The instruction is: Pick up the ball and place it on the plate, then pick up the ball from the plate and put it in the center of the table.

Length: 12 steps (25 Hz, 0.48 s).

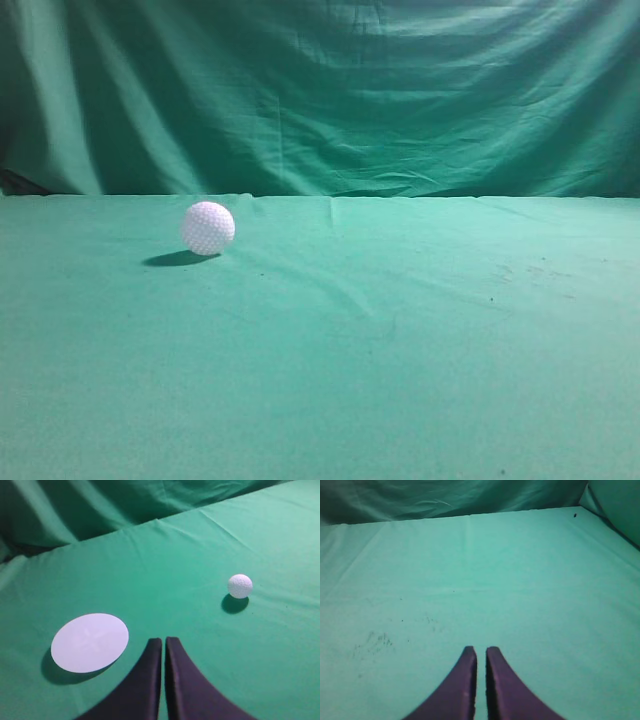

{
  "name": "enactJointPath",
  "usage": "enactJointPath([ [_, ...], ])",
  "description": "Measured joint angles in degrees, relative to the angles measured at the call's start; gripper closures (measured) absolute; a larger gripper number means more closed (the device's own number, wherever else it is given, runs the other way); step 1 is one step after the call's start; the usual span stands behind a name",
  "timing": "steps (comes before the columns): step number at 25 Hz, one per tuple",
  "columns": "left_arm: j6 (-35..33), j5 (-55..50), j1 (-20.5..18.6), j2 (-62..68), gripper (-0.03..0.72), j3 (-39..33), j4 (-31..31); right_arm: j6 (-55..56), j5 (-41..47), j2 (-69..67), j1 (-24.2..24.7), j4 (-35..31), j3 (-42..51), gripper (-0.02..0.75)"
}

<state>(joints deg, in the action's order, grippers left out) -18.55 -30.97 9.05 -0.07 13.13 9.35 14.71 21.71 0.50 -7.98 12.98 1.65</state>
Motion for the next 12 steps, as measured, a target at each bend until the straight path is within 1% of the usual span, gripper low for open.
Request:
enactJointPath([
  [3,0.0,0.94,0.0,-0.65,0.688,-1.11,-0.09,0.0,0.1,0.0,0.0,0.0,0.0,0.658],
  [9,3.03,8.52,0.0,-0.65,0.688,-10.03,-0.09,0.0,0.22,0.0,0.0,0.0,0.0,0.658],
  [12,3.56,10.73,0.0,-0.65,0.688,-12.92,-0.09,0.0,0.22,0.0,0.0,0.0,0.0,0.658],
])
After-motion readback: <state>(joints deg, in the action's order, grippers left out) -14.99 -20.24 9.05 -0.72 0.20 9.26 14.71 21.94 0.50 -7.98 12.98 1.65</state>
